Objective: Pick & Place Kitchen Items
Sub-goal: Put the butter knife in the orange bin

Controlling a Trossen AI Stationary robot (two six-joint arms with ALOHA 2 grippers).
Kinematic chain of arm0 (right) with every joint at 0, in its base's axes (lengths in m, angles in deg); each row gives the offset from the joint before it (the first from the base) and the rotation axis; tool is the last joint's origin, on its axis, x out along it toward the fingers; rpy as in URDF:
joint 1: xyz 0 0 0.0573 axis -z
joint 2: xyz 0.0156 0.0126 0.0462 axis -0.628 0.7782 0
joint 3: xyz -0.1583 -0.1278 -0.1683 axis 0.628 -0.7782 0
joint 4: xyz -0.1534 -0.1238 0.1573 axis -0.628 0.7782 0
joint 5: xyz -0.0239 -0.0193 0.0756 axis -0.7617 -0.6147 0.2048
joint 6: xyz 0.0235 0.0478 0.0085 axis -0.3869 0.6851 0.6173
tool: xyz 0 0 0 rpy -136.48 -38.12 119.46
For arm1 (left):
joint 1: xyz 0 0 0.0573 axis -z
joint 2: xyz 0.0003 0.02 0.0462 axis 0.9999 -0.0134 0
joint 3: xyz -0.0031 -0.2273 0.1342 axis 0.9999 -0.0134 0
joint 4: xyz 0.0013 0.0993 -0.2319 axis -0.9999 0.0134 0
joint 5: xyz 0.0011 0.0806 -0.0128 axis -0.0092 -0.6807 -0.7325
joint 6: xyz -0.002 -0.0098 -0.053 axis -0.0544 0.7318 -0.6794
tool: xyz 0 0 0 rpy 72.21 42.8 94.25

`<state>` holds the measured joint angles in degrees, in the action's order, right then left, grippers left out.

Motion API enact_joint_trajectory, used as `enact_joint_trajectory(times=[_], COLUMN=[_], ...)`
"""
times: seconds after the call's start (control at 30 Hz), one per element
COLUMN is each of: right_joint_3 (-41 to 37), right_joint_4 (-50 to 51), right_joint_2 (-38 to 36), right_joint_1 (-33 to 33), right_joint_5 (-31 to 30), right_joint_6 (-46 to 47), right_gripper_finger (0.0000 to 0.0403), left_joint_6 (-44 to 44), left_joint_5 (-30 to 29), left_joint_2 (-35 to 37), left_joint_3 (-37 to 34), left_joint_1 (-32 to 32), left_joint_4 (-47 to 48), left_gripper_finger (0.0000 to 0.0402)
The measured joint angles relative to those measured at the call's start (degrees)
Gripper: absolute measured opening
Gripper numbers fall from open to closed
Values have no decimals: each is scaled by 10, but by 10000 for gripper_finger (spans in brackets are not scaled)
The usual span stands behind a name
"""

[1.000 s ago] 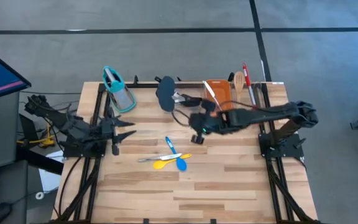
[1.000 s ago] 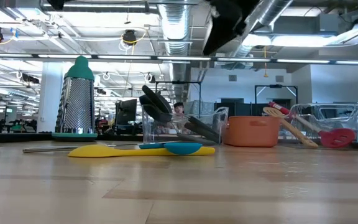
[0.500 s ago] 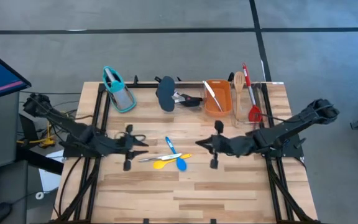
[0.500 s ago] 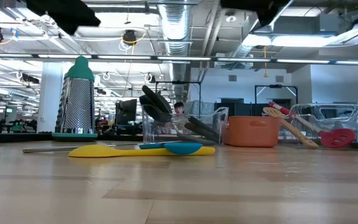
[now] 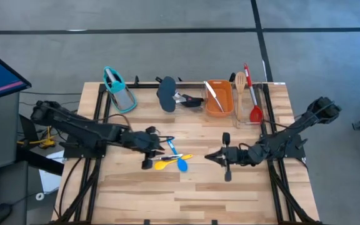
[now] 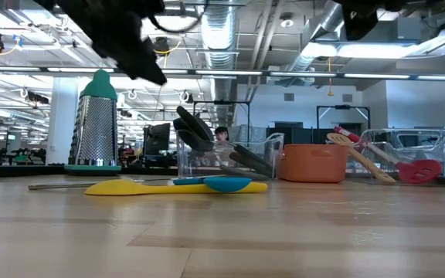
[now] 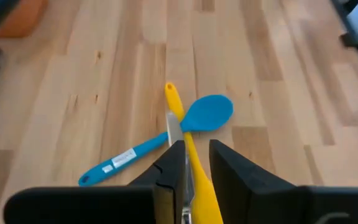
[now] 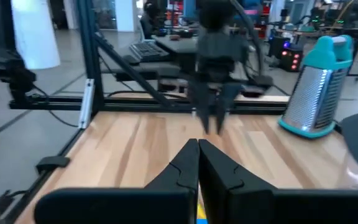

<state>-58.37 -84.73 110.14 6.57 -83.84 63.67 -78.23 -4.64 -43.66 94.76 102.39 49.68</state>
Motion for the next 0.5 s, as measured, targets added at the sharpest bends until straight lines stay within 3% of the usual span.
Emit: enact_joint_trajectory(times=[0.2, 0.5], right_joint_3=[-22, -30], right_joint_4=[-14, -12], right_joint_2=[0, 0], right_joint_1=[-25, -30], right_joint_5=[-1, -5], right_joint_6=[25, 40], right_gripper_finger=[0, 0], left_joint_6=[2, 17], left_joint_5=[51, 51], left_joint_2=[-78, -127], left_joint_3=[22, 24], left_joint_1=[-30, -34], left_joint_4=[3, 0], left_gripper_finger=[62, 88])
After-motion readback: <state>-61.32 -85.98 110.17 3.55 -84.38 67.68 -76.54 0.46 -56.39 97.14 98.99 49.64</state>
